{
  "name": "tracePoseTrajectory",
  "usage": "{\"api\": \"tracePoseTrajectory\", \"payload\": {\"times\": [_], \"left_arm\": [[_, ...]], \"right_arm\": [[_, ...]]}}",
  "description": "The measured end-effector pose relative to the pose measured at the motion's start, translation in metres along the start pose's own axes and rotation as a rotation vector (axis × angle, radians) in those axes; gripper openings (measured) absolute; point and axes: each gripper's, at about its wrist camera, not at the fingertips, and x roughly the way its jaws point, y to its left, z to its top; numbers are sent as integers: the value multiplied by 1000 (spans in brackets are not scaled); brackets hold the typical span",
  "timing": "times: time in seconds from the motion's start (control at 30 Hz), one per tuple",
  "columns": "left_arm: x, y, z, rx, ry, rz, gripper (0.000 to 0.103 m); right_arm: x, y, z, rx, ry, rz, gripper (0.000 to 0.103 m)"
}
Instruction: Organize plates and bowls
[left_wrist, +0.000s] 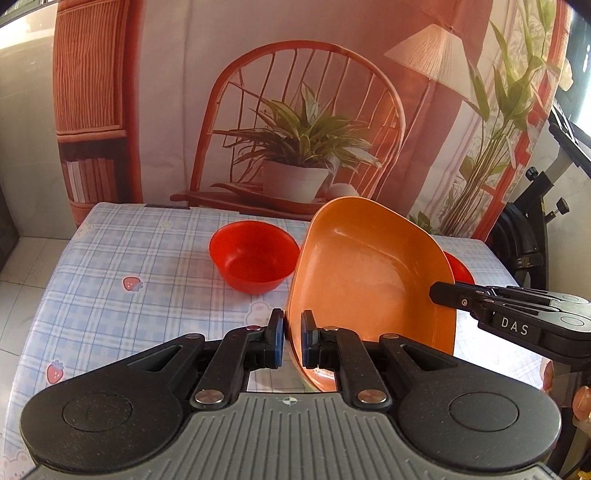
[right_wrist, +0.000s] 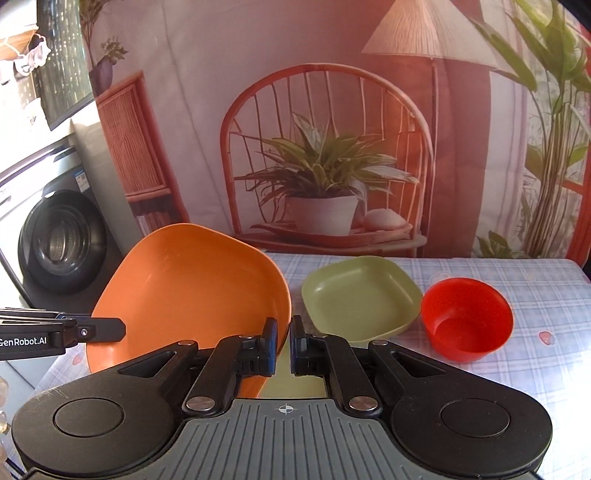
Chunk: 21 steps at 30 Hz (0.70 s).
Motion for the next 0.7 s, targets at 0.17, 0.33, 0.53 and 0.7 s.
{"api": "tracePoseTrajectory", "payload": {"times": [0.17,0.33,0.53,0.7], "left_arm": [[24,-7,16,-20,16,-22,10],[55,-16,3,8,93,-32,10],[87,-16,-22,13,189,-15,11],[98,-12,-32,33,226,7,11]], "right_arm": [[20,-14,15,-9,-4,-44,6],[44,-33,12,8,49,-77,6],[66,-41,-4,16,115,-72,6],[75,-42,-17,18,148,-69,6]]}}
